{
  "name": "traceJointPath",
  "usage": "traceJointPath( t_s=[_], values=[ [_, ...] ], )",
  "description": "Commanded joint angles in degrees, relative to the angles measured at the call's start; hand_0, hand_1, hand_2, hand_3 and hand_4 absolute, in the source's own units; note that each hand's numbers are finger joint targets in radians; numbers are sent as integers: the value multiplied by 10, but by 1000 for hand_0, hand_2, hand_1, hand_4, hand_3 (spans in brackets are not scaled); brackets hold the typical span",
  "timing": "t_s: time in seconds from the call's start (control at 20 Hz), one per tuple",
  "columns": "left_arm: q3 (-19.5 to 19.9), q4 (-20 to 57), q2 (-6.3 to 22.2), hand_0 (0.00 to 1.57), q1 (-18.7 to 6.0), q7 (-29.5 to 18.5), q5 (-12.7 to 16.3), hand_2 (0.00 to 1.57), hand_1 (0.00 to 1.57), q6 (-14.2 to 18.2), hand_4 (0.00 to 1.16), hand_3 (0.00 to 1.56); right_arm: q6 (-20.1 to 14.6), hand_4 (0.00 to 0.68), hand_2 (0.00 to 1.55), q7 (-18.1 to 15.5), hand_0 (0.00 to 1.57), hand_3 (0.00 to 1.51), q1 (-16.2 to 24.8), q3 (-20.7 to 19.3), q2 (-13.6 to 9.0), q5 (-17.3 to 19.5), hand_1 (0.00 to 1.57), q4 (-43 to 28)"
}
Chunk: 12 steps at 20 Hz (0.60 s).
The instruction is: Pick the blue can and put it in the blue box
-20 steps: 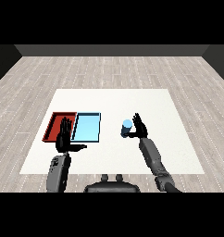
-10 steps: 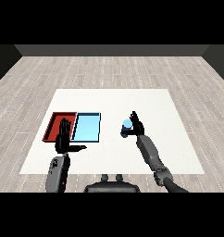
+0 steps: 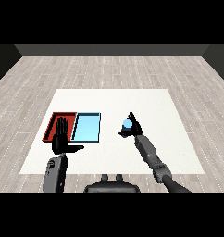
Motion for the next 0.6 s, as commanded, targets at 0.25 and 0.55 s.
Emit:
traceJointPath(
  t_s=[0.25, 0.55],
  values=[
    [12, 43, 4, 0, -9, -37, 0, 0, 0, -14, 0, 0, -1, 0, 0, -30, 0, 0, -57, -4, 2, -7, 0, 88],
    [-4, -4, -8, 0, 8, -12, -3, 0, 0, 1, 0, 0, -89, 582, 1486, 5, 1530, 1452, -66, 27, 6, -13, 1530, 75]
  ],
)
